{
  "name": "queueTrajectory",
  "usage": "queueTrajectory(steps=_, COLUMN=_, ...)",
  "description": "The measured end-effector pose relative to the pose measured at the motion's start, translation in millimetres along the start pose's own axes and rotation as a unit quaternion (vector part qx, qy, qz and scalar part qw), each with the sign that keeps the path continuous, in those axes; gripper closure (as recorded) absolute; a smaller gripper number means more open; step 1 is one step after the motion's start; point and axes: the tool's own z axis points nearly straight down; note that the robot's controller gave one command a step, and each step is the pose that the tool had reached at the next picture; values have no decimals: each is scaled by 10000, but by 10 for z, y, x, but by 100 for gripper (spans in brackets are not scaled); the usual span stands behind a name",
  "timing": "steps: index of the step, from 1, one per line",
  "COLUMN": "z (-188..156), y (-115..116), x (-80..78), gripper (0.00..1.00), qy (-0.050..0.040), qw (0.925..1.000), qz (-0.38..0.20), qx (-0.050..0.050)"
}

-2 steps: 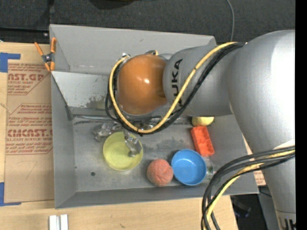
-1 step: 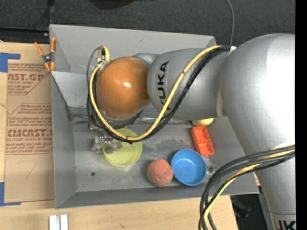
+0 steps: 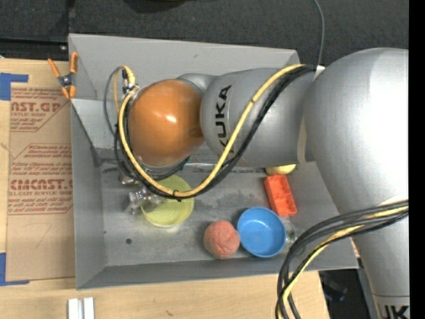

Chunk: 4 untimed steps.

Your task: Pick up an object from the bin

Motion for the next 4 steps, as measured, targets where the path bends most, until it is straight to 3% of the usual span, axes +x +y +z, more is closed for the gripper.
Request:
queueTrajectory(steps=1, z=-46, y=11, x=-22, gripper=100, qy=-14, qw=9977, qz=-684, qx=-10)
queueTrajectory(steps=2, z=-99, y=2, x=-7, gripper=100, qy=-12, qw=9971, qz=-766, qx=1)
queueTrajectory(steps=4, z=-332, y=5, x=-15, gripper=100, qy=-25, qw=10000, qz=-52, qx=-5)
